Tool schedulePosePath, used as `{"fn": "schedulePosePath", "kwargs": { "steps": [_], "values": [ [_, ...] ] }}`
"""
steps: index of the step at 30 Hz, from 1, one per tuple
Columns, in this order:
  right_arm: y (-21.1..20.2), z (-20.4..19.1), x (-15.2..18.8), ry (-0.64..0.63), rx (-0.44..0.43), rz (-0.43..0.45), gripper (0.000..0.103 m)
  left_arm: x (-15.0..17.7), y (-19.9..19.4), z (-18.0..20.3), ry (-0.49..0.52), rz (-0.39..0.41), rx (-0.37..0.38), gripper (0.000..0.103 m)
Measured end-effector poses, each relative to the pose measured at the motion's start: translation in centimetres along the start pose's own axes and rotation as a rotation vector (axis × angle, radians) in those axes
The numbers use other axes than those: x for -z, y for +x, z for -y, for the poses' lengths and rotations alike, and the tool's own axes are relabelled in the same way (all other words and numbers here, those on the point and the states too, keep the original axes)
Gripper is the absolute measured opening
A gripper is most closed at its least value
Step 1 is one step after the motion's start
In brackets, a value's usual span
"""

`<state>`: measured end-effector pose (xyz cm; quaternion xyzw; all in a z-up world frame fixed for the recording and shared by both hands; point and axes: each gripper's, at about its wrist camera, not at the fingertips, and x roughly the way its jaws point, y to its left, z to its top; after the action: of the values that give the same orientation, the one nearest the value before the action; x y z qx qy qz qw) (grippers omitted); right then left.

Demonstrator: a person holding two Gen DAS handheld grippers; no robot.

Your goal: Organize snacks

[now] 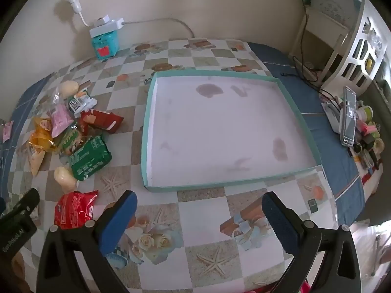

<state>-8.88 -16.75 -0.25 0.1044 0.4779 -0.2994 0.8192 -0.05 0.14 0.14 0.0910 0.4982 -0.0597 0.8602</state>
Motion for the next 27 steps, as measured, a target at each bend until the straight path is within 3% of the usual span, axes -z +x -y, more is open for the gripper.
{"fn": "schedulePosePath", "kwargs": {
  "steps": [2, 4, 27],
  "values": [
    [0.0, 0.0, 0.1, -0.002, 0.0, -0.001, 0.103, 0.7, -0.4, -0.5, -0.006, 0.031, 0.007, 0.103],
    [-0.1, 0.0, 0.1, -0.006, 0.0, 0.002, 0.103, 0.1, 0.1, 0.3, 0.029, -0.021, -0.031, 0.103],
    [-0.8, 0.3, -0.5, -0.002, 0.01, 0.035, 0.103, 0.1, 0.1, 0.6, 0.04, -0.02, -0.038, 0.103]
  ]
}}
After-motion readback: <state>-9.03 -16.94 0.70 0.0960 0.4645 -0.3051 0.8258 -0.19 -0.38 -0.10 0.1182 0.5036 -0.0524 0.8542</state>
